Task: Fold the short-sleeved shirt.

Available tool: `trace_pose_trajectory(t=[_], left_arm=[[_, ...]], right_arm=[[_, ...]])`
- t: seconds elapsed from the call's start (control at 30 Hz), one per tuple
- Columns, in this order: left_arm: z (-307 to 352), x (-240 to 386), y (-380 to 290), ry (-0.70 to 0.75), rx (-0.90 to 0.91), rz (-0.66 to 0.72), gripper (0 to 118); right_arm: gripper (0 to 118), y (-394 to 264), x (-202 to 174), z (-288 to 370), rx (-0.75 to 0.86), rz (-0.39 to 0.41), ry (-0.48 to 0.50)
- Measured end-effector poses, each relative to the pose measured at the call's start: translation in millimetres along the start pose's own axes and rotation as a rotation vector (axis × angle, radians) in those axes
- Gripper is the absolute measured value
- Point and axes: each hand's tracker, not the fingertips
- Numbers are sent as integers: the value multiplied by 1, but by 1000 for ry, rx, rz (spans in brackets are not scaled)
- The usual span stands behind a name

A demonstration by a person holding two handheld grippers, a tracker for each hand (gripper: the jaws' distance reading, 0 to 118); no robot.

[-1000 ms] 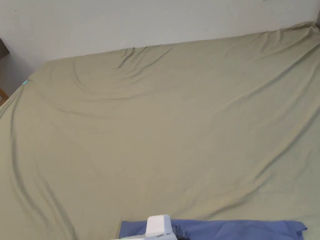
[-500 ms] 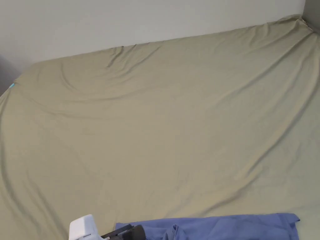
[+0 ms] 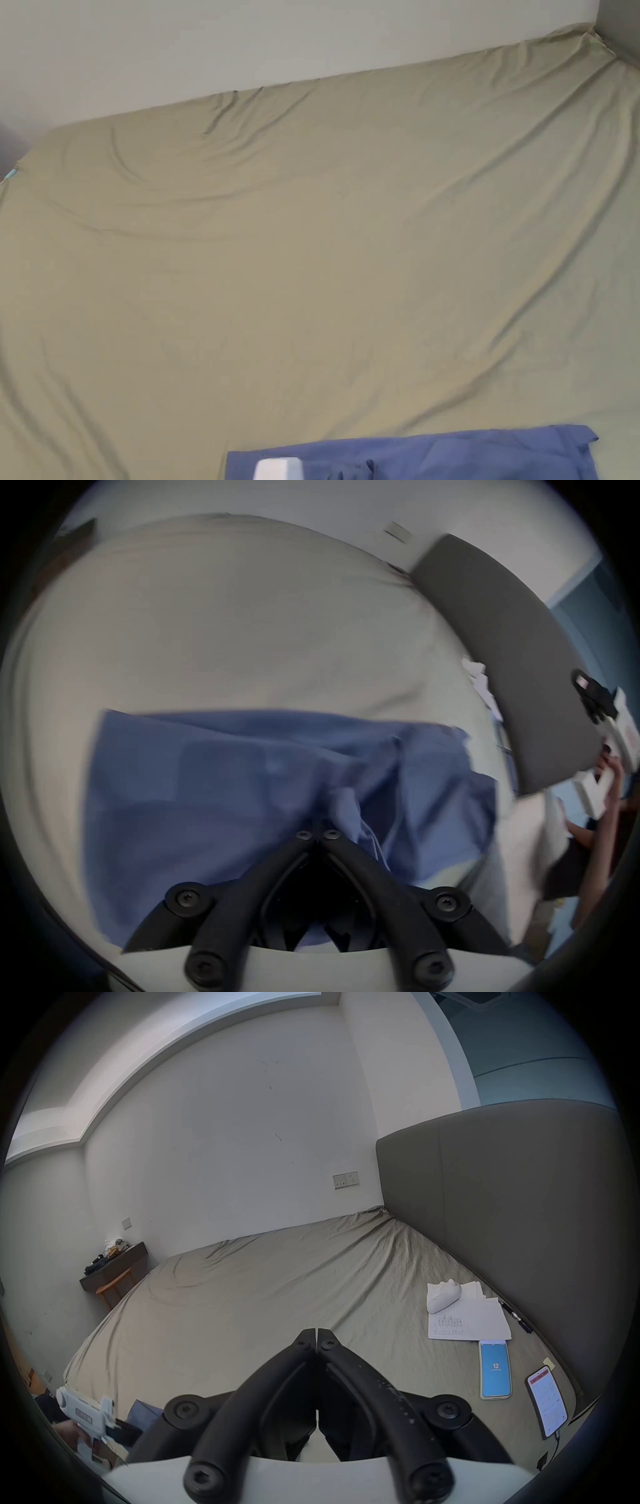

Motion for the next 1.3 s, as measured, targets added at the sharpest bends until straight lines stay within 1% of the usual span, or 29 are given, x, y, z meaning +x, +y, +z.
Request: trace_pose_trajectory(t=[0.03,0.07,0.1,0.17,0.23,0.3,0.4,0.47,0.53,0.63,0.7,0.73,0.77,0.8,0.87,0.9,0.93,0.97,1.0,1.03,1.07,1.1,1.13,1.17,1.2,1.23,1.27,1.3], left_arm=[[-9,11,-4,-75,-10,31,0],[-16,20,-7,-139,-34,14,0],[-27,33,-11,-174,-65,-32,0],[-52,51,-14,-84,-87,-74,0],[-67,49,-17,-100,-95,-54,0],[-58,44,-11,-131,-82,11,0],[-22,37,-5,-114,-23,-17,0],[14,27,2,-142,58,12,0],[56,1,10,-185,110,76,0],[99,-57,23,-131,178,167,0],[118,-103,27,-87,185,196,0],[120,-126,31,-101,152,211,0],[120,-145,32,-113,132,256,0],[119,-173,33,-188,81,297,0],[113,-208,32,-300,67,345,0],[108,-224,33,-376,22,349,8],[104,-237,32,-396,2,360,31],[100,-241,34,-368,-28,313,83],[93,-243,35,-348,-47,289,116],[81,-241,35,-358,-83,273,118],[74,-236,34,-382,-120,296,115],[67,-235,36,-467,-126,309,115],[57,-229,38,-447,-159,313,114],[49,-222,38,-425,-185,294,110],[39,-199,38,-432,-198,263,106],[36,-189,39,-481,-192,231,94],[39,-179,41,-489,-164,233,94],[42,-174,43,-493,-151,230,87]], right_arm=[[1,-2,1,-1,0,-3,0],[1,-3,1,-1,0,-3,0],[1,-3,1,-1,-4,2,2],[1,-4,1,0,-7,13,-1],[1,-4,2,2,-8,18,-4],[1,-4,8,5,-9,15,-4],[1,-4,11,5,-7,20,-8],[1,-5,21,1,-1,14,-3],[1,-4,21,0,1,8,6],[1,0,9,-1,6,20,23],[1,3,1,0,6,30,30],[1,3,-1,0,6,32,31],[1,4,-2,0,5,32,32],[1,5,-2,0,2,31,33],[1,8,-13,3,0,43,15],[1,9,-15,4,1,49,11],[1,10,-17,5,-2,50,6],[1,9,-15,4,-2,50,5],[1,9,-16,3,-6,54,3],[1,9,-17,3,-9,59,-2],[1,9,-19,2,-13,65,-7],[1,8,-26,-1,-18,71,-11],[1,8,-27,-2,-20,72,-11],[1,8,-28,-2,-25,71,-10],[1,7,-29,-2,-26,68,-12],[1,6,-28,-2,-28,66,-10],[1,6,-29,-2,-30,66,-10],[1,5,-29,-1,-33,68,-16]])
